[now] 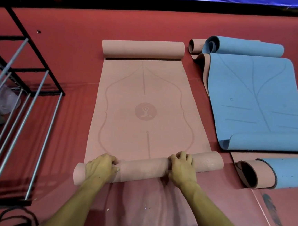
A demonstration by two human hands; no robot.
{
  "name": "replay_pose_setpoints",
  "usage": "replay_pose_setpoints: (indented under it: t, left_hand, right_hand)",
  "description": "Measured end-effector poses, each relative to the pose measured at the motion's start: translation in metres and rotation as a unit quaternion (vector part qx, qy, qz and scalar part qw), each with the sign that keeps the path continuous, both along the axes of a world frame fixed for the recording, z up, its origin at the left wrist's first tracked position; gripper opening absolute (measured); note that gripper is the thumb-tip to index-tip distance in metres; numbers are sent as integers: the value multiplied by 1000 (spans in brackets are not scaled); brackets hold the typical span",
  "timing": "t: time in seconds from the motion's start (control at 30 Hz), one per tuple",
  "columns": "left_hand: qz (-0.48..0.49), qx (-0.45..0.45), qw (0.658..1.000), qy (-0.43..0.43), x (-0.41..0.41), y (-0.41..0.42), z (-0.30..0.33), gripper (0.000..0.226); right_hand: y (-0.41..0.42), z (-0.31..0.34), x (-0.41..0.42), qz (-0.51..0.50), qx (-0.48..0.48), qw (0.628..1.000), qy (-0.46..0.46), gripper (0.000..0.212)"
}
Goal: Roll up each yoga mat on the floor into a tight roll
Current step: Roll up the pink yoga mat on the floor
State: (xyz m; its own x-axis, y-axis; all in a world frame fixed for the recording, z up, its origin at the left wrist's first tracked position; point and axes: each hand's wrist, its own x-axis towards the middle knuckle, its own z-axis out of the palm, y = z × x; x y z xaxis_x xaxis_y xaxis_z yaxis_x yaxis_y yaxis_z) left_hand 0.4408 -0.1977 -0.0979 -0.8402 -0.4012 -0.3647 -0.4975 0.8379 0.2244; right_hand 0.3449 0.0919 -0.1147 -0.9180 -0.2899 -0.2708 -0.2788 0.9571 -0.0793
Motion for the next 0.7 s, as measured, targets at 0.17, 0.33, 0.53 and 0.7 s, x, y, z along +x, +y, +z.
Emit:
replay_pose_setpoints:
  t: [0.17,0.33,0.53,0.7]
  left_hand:
    - [-70,15,995,-67,9,16,-7,83]
    - [-94,-67,993,-30,22,27,-28,86]
    - [-101,-32,994,-29,10,12,-28,71]
    - [-119,-22,992,-45,-1,2,-24,56]
  right_hand:
    - [-4,4,1,17,11,1000,0,46]
    - [0,9,-5,36,16,999,-21,54]
    - [8,0,-12,73,49,995,-47,76]
    - [9,-13,-13,66,55,996,-13,63]
